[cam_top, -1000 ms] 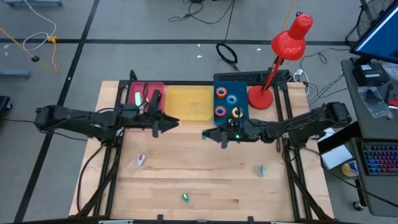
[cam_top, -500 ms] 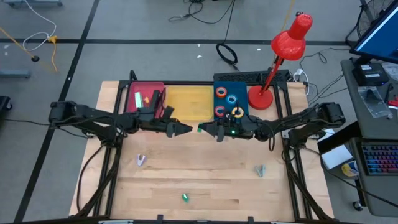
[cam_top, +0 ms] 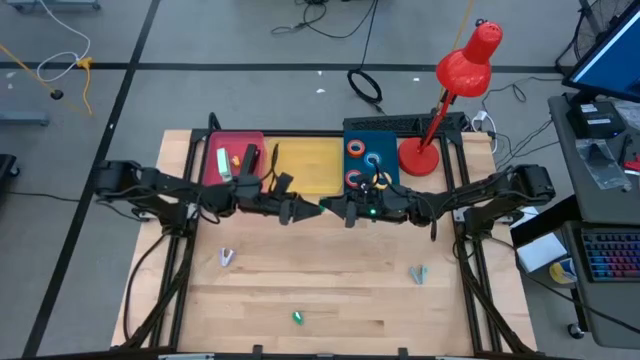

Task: Pick and place Stapler, Stapler remover, tape
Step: Put the right green stapler into the red bin

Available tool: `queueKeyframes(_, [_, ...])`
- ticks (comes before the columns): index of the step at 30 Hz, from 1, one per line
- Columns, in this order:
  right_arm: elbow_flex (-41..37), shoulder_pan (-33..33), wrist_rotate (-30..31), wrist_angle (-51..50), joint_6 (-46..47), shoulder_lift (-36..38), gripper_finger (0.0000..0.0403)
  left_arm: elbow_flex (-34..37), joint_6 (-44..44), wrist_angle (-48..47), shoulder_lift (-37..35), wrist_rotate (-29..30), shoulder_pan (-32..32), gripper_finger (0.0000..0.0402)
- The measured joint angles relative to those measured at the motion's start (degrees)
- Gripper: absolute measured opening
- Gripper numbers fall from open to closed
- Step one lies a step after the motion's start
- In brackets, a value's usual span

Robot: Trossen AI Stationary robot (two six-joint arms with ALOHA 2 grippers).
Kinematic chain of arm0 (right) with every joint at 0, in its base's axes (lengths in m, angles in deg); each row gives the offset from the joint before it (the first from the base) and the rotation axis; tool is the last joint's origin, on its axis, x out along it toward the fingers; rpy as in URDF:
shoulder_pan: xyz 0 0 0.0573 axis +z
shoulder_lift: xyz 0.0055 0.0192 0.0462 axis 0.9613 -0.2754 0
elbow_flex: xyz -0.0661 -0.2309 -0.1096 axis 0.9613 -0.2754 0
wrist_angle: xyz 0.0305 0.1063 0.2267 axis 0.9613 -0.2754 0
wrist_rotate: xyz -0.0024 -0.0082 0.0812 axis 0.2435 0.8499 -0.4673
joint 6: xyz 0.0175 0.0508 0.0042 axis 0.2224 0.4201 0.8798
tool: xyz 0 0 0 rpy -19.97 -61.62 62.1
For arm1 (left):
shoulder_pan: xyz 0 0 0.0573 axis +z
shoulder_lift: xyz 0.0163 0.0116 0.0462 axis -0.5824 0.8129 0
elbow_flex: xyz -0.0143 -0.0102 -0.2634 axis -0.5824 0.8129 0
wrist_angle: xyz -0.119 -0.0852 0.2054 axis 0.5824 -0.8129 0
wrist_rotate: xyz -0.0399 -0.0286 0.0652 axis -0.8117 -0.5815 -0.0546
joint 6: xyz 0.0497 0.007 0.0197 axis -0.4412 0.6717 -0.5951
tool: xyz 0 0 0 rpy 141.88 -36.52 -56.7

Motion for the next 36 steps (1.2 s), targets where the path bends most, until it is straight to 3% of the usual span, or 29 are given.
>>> queueKeyframes(15, [0.0,0.0,0.0,-0.22,0.17,0.0,0.0051,-4.63,-1.48,-4.5,2.68,-3.4,0.72,0.0182])
queueKeyframes(19, [0.0,0.0,-0.01,-0.43,0.98,0.0,0.0051,-4.61,-1.55,-5.32,2.67,-3.5,0.7,0.0148])
queueKeyframes(25, [0.04,0.44,-0.02,-0.65,0.98,0.07,0.0051,-4.57,-2.38,-5.28,2.69,-3.79,1.06,0.0059])
queueKeyframes(36, [0.13,0.87,0.02,-1.9,1.17,0.13,0.0051,-4.53,-3.27,-4.6,2.78,-6.0,1.68,0.0057])
